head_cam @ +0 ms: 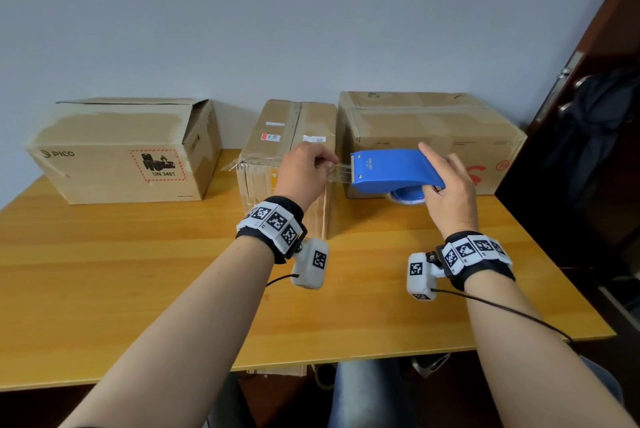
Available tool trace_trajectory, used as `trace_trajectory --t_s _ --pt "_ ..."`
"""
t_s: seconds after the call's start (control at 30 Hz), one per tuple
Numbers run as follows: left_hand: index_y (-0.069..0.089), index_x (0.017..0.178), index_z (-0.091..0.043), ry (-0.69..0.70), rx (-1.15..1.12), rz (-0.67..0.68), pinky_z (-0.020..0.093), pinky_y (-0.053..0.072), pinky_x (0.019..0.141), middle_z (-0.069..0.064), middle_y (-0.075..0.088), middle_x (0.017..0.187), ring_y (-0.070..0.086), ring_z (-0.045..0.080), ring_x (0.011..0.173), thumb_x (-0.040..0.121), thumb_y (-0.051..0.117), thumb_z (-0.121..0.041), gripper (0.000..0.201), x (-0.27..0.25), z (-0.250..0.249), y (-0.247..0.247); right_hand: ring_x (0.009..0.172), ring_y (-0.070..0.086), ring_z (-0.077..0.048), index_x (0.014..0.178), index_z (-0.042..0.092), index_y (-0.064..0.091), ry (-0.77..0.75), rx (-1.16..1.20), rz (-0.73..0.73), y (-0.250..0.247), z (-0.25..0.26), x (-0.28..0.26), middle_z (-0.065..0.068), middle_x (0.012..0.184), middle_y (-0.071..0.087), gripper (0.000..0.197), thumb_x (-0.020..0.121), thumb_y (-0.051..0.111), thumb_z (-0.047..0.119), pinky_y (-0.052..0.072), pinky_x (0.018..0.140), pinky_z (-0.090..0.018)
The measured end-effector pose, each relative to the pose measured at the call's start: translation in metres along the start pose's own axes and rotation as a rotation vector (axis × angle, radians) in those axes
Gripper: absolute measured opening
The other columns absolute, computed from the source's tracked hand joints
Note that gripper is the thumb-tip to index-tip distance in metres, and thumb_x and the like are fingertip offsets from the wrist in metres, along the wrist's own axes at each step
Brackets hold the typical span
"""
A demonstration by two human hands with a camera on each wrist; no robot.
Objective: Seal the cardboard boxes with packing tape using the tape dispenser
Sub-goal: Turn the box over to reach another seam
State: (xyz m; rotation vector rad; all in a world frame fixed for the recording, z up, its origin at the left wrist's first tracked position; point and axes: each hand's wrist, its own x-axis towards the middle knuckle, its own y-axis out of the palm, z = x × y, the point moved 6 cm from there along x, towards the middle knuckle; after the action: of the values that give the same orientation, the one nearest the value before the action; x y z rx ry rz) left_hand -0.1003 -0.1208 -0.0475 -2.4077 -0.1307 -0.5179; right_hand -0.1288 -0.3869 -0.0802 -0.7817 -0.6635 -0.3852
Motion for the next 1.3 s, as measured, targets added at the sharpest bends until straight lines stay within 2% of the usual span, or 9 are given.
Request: trace_trajectory --t_s 0.3,0.43,0.8,0.87,0.93,1.0,1.07,1.17,1.3 --pt "0.074 0.093 -0.022 -0.013 -0.011 -0.002 0.006 0.036 0.065 -0.005 0.065 0.098 0.058 0.006 0.085 0.095 0.062 -0.010 0.017 0.000 0.000 -0.002 0.084 0.054 -0.017 0.144 0.024 0.055 0.013 0.033 -0.020 0.001 0.000 -0.002 0.001 0.102 0.050 0.075 0.083 0.056 -0.020 0.048 0.068 -0.026" --pt "0.074 0.093 -0.023 -0.008 -0.003 0.001 0.008 0.038 0.067 -0.005 0.066 0.098 0.059 0.008 0.087 0.095 0.063 -0.011 0.017 0.000 0.000 0.000 0.085 0.051 -0.012 0.144 0.024 0.055 0.026 0.042 -0.028 0.001 -0.001 -0.004 0.004 0.102 0.049 0.074 0.084 0.055 -0.020 0.042 0.068 -0.013" --pt "0.075 0.095 -0.023 0.006 0.024 0.015 0.008 0.037 0.067 -0.006 0.065 0.099 0.059 0.007 0.087 0.095 0.062 -0.011 0.018 0.001 0.001 0.004 0.087 0.052 -0.015 0.143 0.024 0.056 0.063 0.051 -0.047 -0.003 -0.003 -0.006 -0.001 0.102 0.050 0.075 0.083 0.054 -0.021 0.041 0.069 -0.011" --pt "0.074 0.097 -0.025 0.012 0.003 0.019 0.007 0.038 0.069 -0.005 0.067 0.102 0.060 0.008 0.091 0.095 0.062 -0.010 0.019 0.003 0.001 0.005 0.087 0.052 -0.016 0.143 0.025 0.056 0.059 0.033 -0.029 -0.002 0.001 -0.004 0.000 0.103 0.050 0.077 0.082 0.052 -0.022 0.045 0.068 -0.019" --pt "0.071 0.098 -0.027 0.023 -0.046 0.028 0.012 0.045 0.074 -0.003 0.067 0.103 0.062 0.009 0.093 0.093 0.061 -0.006 0.024 0.004 0.002 0.005 0.086 0.051 -0.017 0.142 0.025 0.057 0.048 0.002 -0.005 -0.001 0.007 0.001 0.002 0.102 0.048 0.079 0.081 0.050 -0.023 0.044 0.066 -0.022" --pt "0.070 0.098 -0.029 0.037 -0.089 0.063 0.022 0.051 0.083 0.000 0.067 0.106 0.063 0.010 0.097 0.092 0.059 0.000 0.032 0.003 0.002 0.007 0.089 0.049 -0.013 0.140 0.024 0.060 0.045 -0.008 0.015 -0.001 0.012 0.010 0.004 0.103 0.047 0.077 0.081 0.047 -0.024 0.038 0.070 -0.011" --pt "0.073 0.101 -0.029 0.062 -0.079 0.106 0.023 0.051 0.090 -0.003 0.069 0.113 0.062 0.008 0.103 0.092 0.055 0.004 0.039 0.001 0.000 0.007 0.092 0.049 -0.013 0.135 0.023 0.064 0.045 0.014 0.028 -0.002 0.018 0.019 0.002 0.104 0.049 0.074 0.081 0.045 -0.023 0.035 0.072 -0.005" --pt "0.076 0.113 -0.025 0.120 -0.049 0.166 0.028 0.046 0.104 -0.005 0.068 0.126 0.060 0.011 0.117 0.094 0.047 0.008 0.048 -0.002 -0.001 0.011 0.095 0.051 -0.014 0.132 0.023 0.067 0.067 0.012 0.058 -0.004 0.024 0.028 0.001 0.105 0.050 0.071 0.081 0.044 -0.021 0.036 0.075 -0.009" --pt "0.077 0.113 -0.024 0.117 0.034 0.175 0.036 0.040 0.112 -0.001 0.062 0.136 0.056 0.017 0.126 0.094 0.045 0.009 0.049 -0.002 0.004 0.014 0.093 0.053 -0.021 0.129 0.027 0.069 0.061 -0.066 0.097 -0.002 0.039 0.036 0.000 0.104 0.051 0.074 0.078 0.044 -0.020 0.046 0.074 -0.032"
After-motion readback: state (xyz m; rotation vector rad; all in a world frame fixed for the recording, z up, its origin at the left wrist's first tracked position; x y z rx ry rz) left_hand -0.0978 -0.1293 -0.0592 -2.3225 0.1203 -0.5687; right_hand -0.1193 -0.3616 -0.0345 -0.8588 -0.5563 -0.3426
